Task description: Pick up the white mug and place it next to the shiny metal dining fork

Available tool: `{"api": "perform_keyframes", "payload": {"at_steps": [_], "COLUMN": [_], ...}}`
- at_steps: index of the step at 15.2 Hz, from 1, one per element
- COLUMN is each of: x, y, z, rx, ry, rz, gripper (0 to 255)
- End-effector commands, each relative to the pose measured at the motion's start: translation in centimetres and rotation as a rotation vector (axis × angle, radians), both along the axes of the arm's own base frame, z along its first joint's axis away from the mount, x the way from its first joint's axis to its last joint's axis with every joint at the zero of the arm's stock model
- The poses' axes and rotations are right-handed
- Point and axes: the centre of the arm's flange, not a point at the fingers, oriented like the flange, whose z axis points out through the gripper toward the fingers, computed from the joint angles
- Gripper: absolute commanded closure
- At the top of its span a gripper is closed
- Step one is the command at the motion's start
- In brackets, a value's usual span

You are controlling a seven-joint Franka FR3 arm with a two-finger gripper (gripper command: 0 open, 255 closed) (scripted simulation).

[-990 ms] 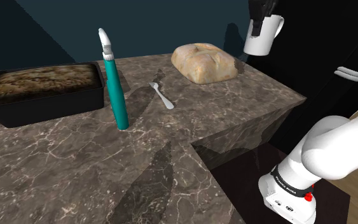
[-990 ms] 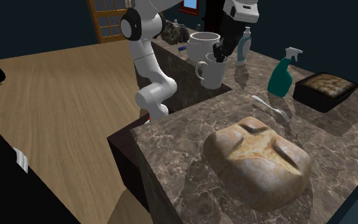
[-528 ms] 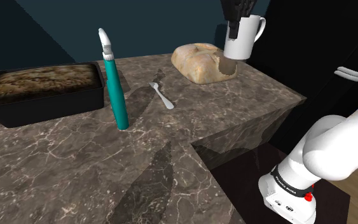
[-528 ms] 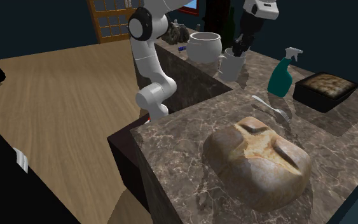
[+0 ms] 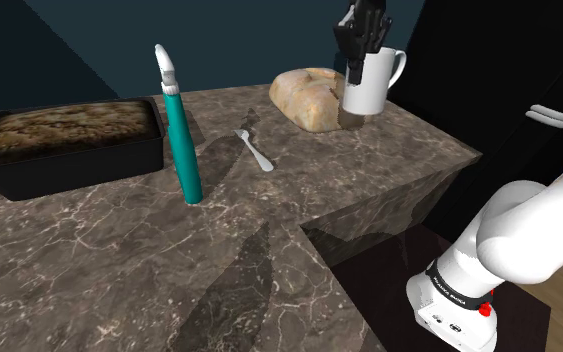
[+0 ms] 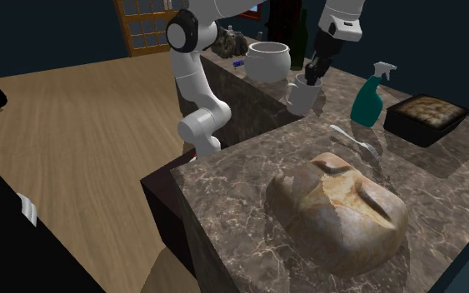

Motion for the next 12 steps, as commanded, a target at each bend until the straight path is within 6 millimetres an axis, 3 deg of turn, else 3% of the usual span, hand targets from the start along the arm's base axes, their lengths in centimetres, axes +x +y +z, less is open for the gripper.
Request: {"api": "perform_keyframes", "payload": {"at_steps": [1,12], "x": [0.0,0.0], "y": [0.0,0.0], "z": [-1.0,-6.8], "rx": [0.000,0.000], "ry": [0.000,0.000], "rz": [0.000,0.000], "gripper": [255,255]}}
